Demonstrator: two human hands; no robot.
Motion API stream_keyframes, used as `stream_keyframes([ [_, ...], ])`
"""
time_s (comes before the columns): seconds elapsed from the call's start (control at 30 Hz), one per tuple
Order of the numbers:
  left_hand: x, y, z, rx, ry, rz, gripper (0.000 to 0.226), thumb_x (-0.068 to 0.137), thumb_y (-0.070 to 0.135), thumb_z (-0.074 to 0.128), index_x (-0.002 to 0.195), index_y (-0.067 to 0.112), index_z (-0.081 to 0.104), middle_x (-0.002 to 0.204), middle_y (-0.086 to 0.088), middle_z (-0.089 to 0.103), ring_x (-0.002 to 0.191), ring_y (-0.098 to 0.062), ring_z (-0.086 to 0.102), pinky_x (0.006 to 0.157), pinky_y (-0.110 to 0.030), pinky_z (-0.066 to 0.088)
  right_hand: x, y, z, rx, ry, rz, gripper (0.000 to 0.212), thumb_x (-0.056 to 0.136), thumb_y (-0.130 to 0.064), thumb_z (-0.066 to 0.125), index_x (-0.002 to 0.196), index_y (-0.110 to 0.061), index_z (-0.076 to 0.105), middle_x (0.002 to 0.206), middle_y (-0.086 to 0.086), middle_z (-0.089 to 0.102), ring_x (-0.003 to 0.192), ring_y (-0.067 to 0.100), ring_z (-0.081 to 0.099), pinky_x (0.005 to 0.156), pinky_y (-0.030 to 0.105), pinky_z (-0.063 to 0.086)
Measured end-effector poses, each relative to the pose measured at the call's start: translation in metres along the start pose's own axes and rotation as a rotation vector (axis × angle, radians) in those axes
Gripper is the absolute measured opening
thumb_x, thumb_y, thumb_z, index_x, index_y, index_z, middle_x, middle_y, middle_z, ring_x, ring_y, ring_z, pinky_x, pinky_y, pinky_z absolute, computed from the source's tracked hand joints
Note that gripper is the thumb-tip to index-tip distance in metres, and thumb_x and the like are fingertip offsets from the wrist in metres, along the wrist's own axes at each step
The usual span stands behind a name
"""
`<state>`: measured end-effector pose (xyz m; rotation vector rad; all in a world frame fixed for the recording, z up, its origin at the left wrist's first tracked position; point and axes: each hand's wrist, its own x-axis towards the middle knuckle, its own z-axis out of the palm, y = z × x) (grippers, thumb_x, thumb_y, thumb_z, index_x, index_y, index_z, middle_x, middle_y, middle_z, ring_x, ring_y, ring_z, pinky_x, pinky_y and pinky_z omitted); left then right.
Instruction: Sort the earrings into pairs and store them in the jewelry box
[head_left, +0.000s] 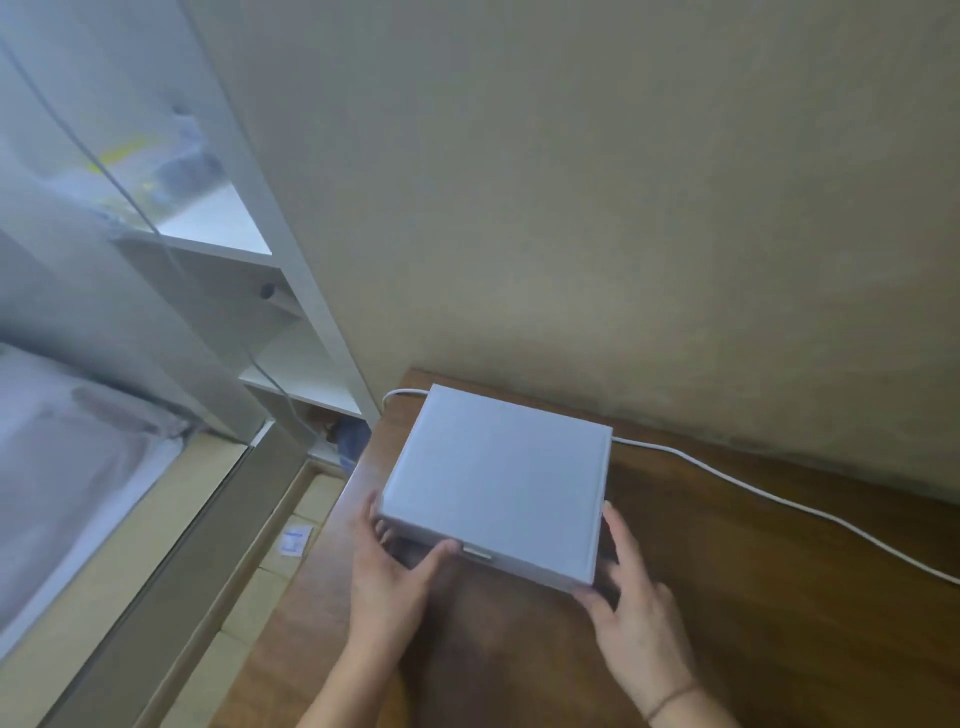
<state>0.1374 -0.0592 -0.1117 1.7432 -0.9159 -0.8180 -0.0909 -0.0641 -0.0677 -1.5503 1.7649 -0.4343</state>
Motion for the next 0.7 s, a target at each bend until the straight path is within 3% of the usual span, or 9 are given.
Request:
stream_keyframes([
  [0.07,0.014,0.002,-0.007,0.036,0.013,0.007,0.098,0.064,0.016,0.091,0.136,0.039,0.029,0.13,0.011,0.05,0.117,0.004,0.052,0.094,-0.013,0.037,0.011,-0.014,0.005,-0.088,-0.025,-0.072,0.082,0.089,-0.024,0.066,0.146,-0.051,0.013,0.109,-0.003,0.071,0.093,0.013,0.067,0.092,0.027,0.049],
  [0.13,0.028,0.002,-0.011,0.069,0.016,-0.005,0.093,0.068,0.02,0.089,0.139,0.035,0.032,0.135,0.006,0.048,0.119,-0.007,0.052,0.093,-0.017,0.038,0.025,-0.024,0.008,-0.164,-0.035,-0.122,0.071,0.093,-0.021,0.061,0.146,-0.047,0.021,0.107,0.002,0.07,0.092,0.016,0.064,0.09,0.026,0.048],
  [0.27,0.055,0.0,-0.012,0.106,-0.009,-0.064,0.088,0.063,0.043,0.086,0.128,0.051,0.027,0.132,0.003,0.053,0.115,-0.013,0.055,0.087,-0.026,0.043,0.048,-0.039,0.016,-0.254,0.008,-0.13,0.072,0.094,-0.009,0.055,0.149,-0.042,0.022,0.1,0.006,0.068,0.093,0.022,0.065,0.083,0.029,0.05],
  [0.4,0.073,0.008,-0.01,0.189,-0.048,-0.05,0.087,0.078,0.031,0.081,0.14,0.025,0.021,0.126,0.003,0.044,0.112,-0.016,0.049,0.074,-0.019,0.039,0.064,-0.045,0.019,-0.383,-0.018,-0.108,0.077,0.093,-0.007,0.051,0.15,-0.043,0.011,0.1,0.003,0.067,0.087,0.021,0.063,0.078,0.031,0.052],
  [0.53,0.072,0.015,-0.009,0.247,-0.066,-0.029,0.088,0.082,0.029,0.078,0.147,0.018,0.019,0.127,0.007,0.036,0.114,-0.012,0.039,0.092,-0.024,0.032,0.067,-0.046,0.017,-0.46,-0.051,-0.089,0.08,0.095,-0.013,0.05,0.149,-0.044,-0.001,0.087,0.003,0.061,0.071,0.02,0.055,0.063,0.03,0.046],
  [0.63,0.058,0.009,-0.007,0.192,-0.026,-0.004,0.099,0.078,0.022,0.081,0.15,0.033,0.014,0.144,0.011,0.041,0.132,-0.012,0.041,0.11,-0.033,0.035,0.058,-0.033,0.014,-0.469,-0.139,-0.116,0.097,0.094,-0.026,0.055,0.141,-0.048,-0.026,0.095,0.001,0.064,0.081,0.019,0.063,0.073,0.034,0.053],
  [0.7,0.025,-0.005,-0.004,0.211,0.008,-0.026,0.097,0.079,0.017,0.077,0.151,0.033,0.015,0.152,0.008,0.036,0.14,-0.013,0.036,0.115,-0.035,0.03,0.032,-0.018,0.012,-0.493,-0.103,-0.201,0.093,0.093,-0.036,0.054,0.143,-0.046,-0.024,0.118,-0.003,0.062,0.106,0.016,0.06,0.095,0.031,0.048],
])
